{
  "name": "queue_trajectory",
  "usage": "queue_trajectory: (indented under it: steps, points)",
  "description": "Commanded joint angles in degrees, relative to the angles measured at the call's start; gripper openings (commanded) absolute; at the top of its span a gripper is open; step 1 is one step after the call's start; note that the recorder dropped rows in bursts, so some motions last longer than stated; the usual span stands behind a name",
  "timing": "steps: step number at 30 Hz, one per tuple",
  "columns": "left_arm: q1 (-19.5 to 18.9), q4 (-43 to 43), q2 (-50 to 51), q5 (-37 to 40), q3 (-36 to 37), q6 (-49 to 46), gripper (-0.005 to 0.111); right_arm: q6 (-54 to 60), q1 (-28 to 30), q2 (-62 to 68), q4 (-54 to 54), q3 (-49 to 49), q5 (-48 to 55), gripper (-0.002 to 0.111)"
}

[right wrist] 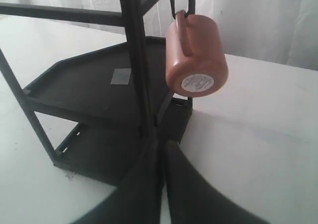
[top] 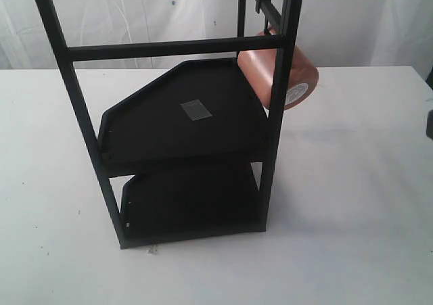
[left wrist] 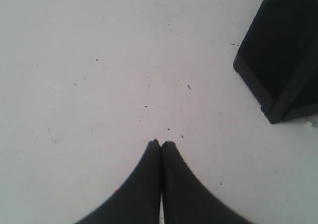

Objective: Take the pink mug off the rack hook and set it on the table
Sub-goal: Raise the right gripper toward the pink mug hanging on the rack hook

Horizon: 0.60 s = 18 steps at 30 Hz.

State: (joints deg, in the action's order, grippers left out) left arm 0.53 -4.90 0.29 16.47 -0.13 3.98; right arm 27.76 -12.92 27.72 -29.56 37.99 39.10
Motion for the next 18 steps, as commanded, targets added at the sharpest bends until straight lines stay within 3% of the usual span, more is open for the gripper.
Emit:
queue_trajectory:
  steps: [1, 4, 6, 11, 18]
  points:
    - [0.1, -0.5, -0.3, -0.1, 0.1, 0.1, 0.000, 3.5, 0.3, 4.1, -0.4, 3.4, -2.8, 0.022]
    - [0.1, -0.5, -0.3, -0.1, 0.1, 0.1, 0.000, 5.4, 0.3, 5.5, -0.4, 4.2, -4.9, 0.039]
    - [0.1, -0.5, -0.3, -0.1, 0.1, 0.1, 0.000, 5.4, 0.3, 5.6, -0.4, 4.2, -5.7, 0.044]
    - [0.1, -0.5, -0.3, -0.1, 0.1, 0.1, 0.000, 4.8, 0.3, 5.6, -0.6, 4.2, -5.7, 0.046]
    - [0.1, -0.5, -0.3, -0.1, 0.1, 0.1, 0.000, -12.9, 0.3, 5.6, -0.6, 4.2, -5.8, 0.046]
